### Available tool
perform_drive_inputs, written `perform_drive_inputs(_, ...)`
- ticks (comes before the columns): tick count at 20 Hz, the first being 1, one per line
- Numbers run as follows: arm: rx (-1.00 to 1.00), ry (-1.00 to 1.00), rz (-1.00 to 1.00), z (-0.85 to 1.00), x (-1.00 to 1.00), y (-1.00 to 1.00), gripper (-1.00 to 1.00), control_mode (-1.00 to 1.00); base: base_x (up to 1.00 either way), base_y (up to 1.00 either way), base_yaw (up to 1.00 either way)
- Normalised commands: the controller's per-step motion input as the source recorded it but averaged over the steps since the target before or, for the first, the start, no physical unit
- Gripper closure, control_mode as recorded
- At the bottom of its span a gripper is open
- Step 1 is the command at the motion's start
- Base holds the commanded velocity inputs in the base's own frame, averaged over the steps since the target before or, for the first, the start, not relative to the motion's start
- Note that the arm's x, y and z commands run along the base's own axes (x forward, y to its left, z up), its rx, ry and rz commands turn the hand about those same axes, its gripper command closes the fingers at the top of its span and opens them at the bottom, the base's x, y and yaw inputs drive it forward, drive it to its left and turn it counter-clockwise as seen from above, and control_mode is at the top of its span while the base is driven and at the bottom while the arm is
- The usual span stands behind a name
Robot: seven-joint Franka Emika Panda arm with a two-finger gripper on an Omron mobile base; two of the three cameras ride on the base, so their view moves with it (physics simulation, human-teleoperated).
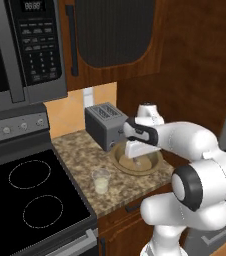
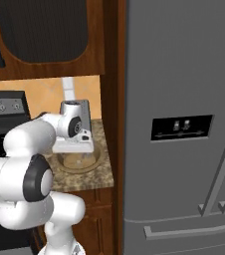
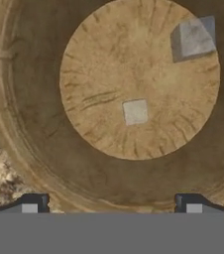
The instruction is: Grab a lemon wedge from the fridge and one ice cube from the ice bowl, and put them in the glass of lemonade.
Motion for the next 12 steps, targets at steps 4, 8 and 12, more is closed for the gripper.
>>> perform_drive_inputs(4, 0.0, 0.17, 0.06, -0.29, 0.02, 0.0, -1.0, -1.0, 0.0, 0.0, 0.0)
perform_drive_inputs(8, 0.0, 0.06, 0.05, -0.3, 0.0, 0.0, -1.0, -1.0, 0.0, 0.0, 0.0)
perform_drive_inputs(12, 0.0, 0.0, 0.06, -0.22, 0.07, 0.0, -1.0, -1.0, 0.0, 0.0, 0.0)
